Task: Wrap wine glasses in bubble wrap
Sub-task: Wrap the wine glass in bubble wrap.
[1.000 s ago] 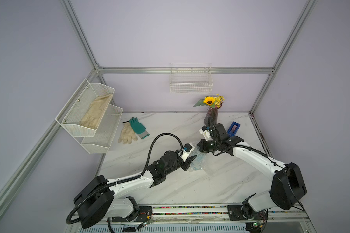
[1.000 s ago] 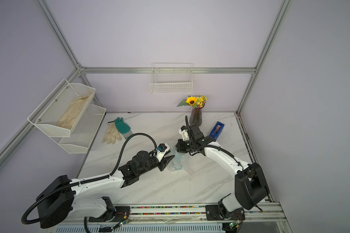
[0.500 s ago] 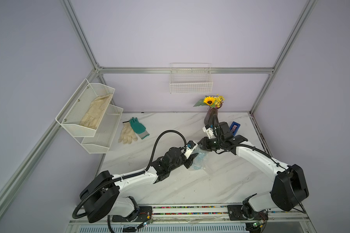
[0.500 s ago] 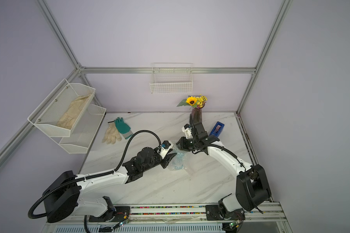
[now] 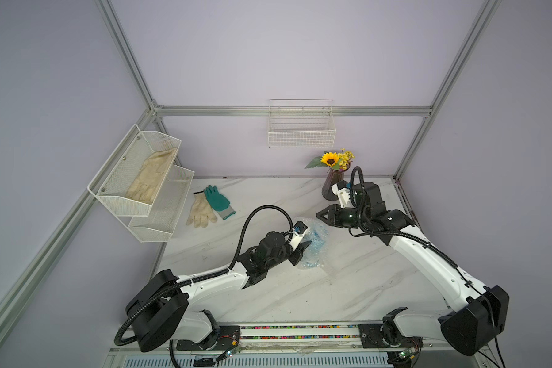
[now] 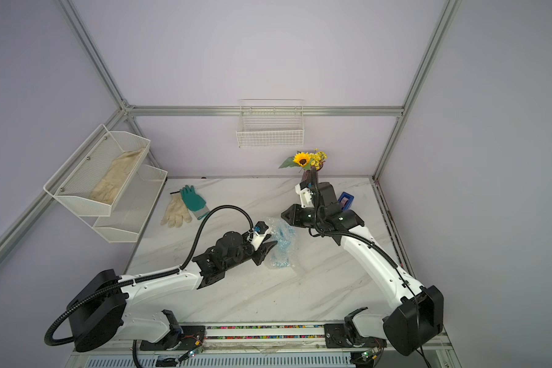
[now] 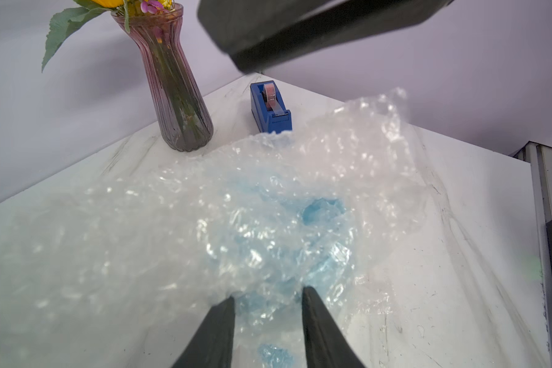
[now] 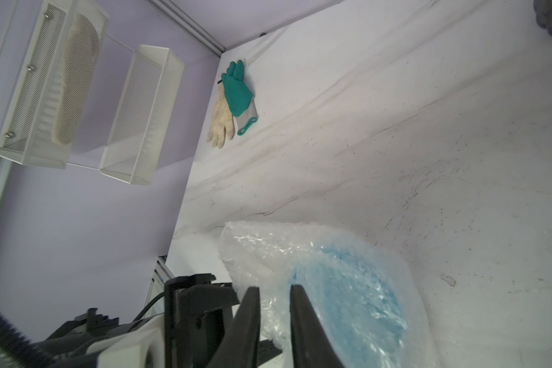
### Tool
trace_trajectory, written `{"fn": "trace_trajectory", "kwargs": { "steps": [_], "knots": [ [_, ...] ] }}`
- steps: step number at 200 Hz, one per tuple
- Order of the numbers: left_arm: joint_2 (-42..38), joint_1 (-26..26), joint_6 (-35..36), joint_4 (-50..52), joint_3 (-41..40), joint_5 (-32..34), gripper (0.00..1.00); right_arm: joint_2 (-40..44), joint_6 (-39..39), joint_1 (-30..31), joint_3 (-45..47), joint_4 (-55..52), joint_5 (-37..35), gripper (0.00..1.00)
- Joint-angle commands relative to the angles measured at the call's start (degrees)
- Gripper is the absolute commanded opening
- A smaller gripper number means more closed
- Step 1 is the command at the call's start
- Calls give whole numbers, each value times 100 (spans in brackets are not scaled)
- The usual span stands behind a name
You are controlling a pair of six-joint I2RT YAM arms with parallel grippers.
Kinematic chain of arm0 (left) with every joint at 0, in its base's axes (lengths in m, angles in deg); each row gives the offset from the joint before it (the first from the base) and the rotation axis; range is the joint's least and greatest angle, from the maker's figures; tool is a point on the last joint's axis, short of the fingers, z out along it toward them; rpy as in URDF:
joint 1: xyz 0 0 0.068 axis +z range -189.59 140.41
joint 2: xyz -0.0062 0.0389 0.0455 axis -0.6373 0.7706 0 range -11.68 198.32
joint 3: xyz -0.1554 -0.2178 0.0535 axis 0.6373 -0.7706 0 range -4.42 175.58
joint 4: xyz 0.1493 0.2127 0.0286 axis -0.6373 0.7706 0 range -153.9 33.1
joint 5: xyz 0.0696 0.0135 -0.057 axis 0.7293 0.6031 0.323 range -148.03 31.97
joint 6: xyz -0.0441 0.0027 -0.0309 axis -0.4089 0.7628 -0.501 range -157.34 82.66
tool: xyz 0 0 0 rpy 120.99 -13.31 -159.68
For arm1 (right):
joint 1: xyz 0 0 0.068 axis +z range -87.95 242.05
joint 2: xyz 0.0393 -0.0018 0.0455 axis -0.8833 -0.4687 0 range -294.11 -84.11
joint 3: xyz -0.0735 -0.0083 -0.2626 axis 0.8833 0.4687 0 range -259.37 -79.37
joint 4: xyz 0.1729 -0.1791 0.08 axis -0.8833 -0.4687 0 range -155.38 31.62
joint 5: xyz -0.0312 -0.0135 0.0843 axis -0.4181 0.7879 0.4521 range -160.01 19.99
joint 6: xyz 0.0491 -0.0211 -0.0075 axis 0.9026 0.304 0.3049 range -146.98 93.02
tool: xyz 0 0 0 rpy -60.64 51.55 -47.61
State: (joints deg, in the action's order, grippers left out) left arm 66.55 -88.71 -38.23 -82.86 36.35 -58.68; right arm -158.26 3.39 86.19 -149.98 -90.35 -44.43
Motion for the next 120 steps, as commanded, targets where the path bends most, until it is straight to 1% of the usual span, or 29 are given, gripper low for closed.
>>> {"fn": "trace_trajectory", "kwargs": {
  "steps": [1, 10, 24, 42, 85, 97, 120],
  "knots": [
    [-26, 61, -97, -30, 398, -67, 36, 233, -55, -23, -52, -325, 326, 16],
    [-19, 69, -105, -25, 401, -83, 36, 339, -34, -16, 28, -318, 430, 16],
    [-4, 89, -127, -37, 405, -100, 36, 443, 50, 0, 232, -150, 817, 16],
    [16, 112, -146, -40, 404, -158, 36, 346, 7, 198, 363, -120, 867, 16],
    [-10, 124, -168, -89, 369, -320, 36, -100, -13, 381, 472, 141, 477, 17],
    [-27, 129, -165, -141, 331, -366, 36, -328, -41, 422, 310, 193, 372, 17],
    [-44, 130, -149, -141, 306, -335, 36, -819, -250, 562, -39, -43, 74, 17]
  ]
}}
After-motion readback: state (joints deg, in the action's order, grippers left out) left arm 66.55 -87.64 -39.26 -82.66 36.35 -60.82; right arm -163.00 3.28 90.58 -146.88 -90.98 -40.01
